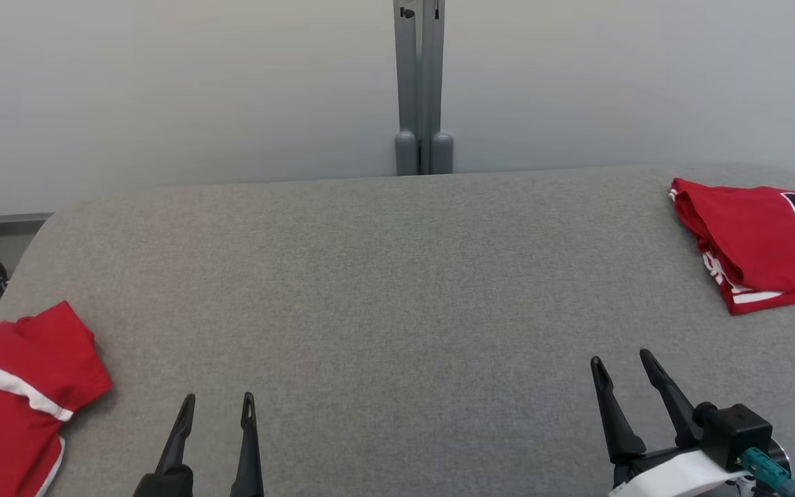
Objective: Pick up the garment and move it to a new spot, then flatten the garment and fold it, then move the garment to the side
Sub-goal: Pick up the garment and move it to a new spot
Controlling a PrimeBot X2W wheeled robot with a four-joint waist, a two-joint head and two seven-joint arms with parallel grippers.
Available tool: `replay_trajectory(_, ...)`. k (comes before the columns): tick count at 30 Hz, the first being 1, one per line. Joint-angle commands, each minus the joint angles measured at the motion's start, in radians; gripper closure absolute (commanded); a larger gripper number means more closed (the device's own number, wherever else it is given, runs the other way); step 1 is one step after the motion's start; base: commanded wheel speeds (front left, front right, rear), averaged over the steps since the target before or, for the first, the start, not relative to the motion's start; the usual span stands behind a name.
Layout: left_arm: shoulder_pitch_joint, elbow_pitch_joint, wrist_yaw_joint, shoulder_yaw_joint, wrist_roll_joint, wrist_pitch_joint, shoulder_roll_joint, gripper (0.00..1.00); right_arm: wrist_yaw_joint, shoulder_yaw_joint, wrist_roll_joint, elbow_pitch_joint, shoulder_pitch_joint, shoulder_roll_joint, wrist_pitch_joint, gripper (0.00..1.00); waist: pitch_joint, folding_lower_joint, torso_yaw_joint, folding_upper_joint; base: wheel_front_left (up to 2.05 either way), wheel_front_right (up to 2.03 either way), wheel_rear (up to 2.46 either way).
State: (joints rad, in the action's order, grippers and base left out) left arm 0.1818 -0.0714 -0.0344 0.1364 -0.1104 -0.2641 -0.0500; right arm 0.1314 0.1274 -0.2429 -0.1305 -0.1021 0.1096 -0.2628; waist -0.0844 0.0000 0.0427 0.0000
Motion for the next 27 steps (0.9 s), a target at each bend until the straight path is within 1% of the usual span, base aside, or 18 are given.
replay_trajectory(1,-0.014,0.002,0.003,-0.004,0.010,0.000,-0.002,0.00,-0.001,0.001,-0.003,-0.001,-0.011,-0.002,-0.002,0.00,0.012,0.0000,0.048,0.0000,0.00,0.00,0.00)
replay_trajectory(13,0.000,0.006,0.019,-0.048,0.036,0.000,-0.001,0.00,-0.001,0.004,-0.002,-0.002,0.009,-0.019,-0.002,0.00,0.033,0.0000,0.272,0.0000,0.00,0.00,0.00)
replay_trajectory(21,0.010,0.019,0.013,-0.075,0.032,0.000,-0.001,0.00,-0.001,0.008,0.001,-0.007,0.007,-0.019,-0.002,0.00,0.038,0.0000,0.377,0.0000,0.00,0.00,0.00)
replay_trajectory(27,0.017,0.024,0.008,-0.089,0.021,0.000,-0.001,0.00,-0.001,0.004,0.004,-0.005,0.000,-0.010,-0.002,0.00,0.045,0.0000,0.425,0.0000,0.00,0.00,0.00)
